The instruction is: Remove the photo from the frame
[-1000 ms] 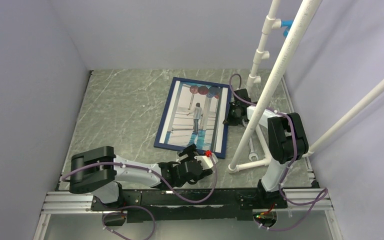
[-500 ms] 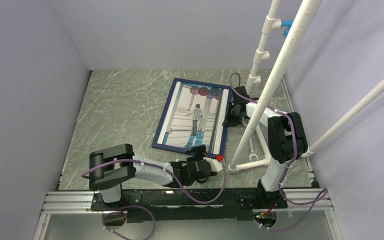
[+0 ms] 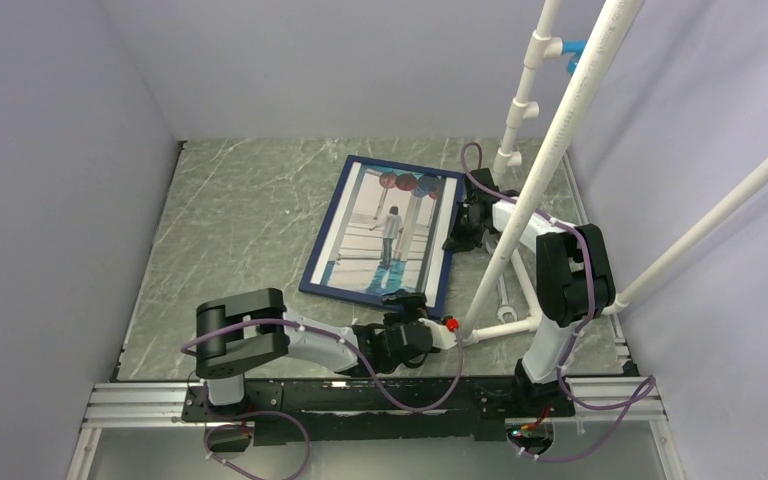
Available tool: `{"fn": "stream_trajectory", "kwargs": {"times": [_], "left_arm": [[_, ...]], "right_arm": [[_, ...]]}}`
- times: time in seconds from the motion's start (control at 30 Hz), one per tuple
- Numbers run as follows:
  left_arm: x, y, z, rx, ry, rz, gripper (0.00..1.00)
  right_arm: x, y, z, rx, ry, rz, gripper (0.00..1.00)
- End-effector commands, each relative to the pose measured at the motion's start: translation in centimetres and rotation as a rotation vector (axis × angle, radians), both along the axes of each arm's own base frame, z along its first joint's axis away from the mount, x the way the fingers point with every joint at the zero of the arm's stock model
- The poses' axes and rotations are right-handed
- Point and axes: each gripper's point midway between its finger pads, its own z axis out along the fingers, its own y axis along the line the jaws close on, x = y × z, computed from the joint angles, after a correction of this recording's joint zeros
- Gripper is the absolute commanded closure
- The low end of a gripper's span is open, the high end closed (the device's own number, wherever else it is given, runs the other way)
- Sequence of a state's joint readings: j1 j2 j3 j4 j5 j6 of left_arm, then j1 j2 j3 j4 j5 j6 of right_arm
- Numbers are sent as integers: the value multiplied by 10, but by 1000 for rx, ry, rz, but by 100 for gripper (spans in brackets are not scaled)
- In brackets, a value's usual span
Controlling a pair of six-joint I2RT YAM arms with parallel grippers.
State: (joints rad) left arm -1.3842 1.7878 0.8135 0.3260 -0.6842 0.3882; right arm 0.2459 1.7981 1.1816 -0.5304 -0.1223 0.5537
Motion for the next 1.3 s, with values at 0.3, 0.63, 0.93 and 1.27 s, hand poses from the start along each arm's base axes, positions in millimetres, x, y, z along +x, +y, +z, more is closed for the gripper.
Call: {"fn": "stream_trajectory", "kwargs": {"times": [0.3,0.63,0.93,1.27], "left_arm": [[30,-18,12,70,-259,48,23],[45,-12,56,-19,-450,137,60],[42,3,86,-120,-460,193,99],[32,30,125,-320,-323,274,100]], "right_arm": [[24,29,60,166,-123,-1,100],[23,34,68,187,-154,38,100],[28,41,89,213,-227,120,65],[36,-8,160,214,-454,71,16]]}}
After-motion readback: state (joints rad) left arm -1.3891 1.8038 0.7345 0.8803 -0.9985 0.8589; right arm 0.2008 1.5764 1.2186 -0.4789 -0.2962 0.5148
